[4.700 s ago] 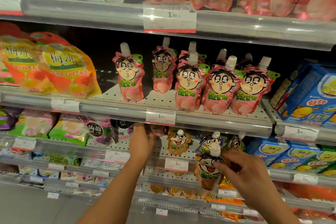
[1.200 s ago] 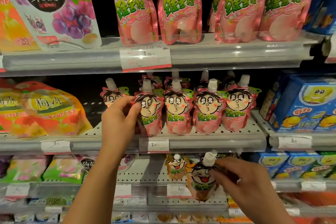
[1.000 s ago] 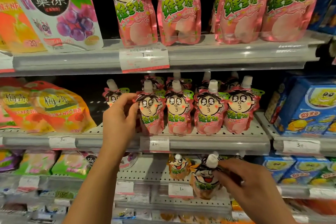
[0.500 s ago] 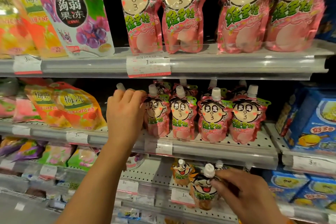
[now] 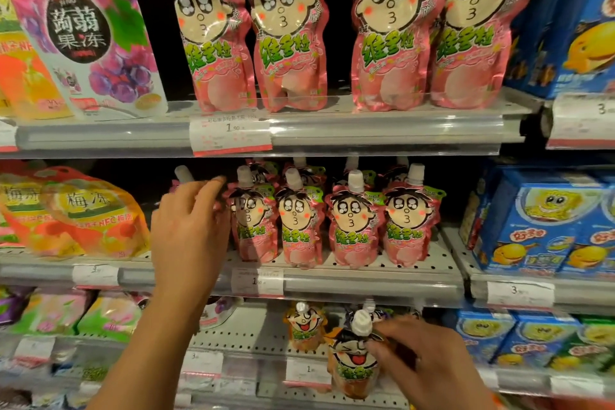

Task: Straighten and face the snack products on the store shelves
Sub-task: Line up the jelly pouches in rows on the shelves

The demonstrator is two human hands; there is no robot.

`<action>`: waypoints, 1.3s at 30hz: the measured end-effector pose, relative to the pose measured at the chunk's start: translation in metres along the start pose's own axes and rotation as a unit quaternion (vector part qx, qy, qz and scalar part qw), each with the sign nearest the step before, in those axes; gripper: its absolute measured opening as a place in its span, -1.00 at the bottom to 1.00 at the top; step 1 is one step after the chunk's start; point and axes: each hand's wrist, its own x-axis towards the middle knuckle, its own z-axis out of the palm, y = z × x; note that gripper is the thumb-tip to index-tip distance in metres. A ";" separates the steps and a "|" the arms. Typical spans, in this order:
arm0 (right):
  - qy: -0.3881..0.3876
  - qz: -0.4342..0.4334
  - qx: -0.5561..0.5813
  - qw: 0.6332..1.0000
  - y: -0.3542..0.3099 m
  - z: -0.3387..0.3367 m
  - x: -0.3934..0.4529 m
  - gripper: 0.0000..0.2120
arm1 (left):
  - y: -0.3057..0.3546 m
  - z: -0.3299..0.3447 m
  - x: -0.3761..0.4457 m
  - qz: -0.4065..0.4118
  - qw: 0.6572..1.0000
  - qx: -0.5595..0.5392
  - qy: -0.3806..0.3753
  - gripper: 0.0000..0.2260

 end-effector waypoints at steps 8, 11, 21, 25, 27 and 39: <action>-0.015 0.015 0.012 1.000 0.009 0.000 -0.011 -0.66 | 0.015 -0.034 -0.062 -0.011 0.976 -0.184 -0.115 -0.89; -0.016 0.000 0.009 1.000 0.007 0.006 -0.010 -0.63 | 0.036 -0.040 -0.078 -0.044 0.937 -0.296 -0.181 -0.85; -0.077 -0.023 0.014 0.997 -0.011 0.036 -0.010 -0.87 | 0.056 -0.044 -0.140 -0.033 0.869 -0.375 -0.322 -0.74; -0.083 -0.013 0.039 0.996 -0.030 0.053 -0.012 -0.83 | 0.035 -0.044 -0.155 -0.111 0.827 -0.428 -0.347 -0.80; -0.082 -0.006 0.051 0.995 -0.040 0.058 -0.009 -0.83 | 0.028 -0.042 -0.159 -0.126 0.800 -0.453 -0.372 -0.72; 0.126 0.073 -0.086 0.986 -0.087 0.104 0.015 -0.83 | -0.061 -0.001 -0.187 -0.227 0.791 -0.430 -0.372 -0.74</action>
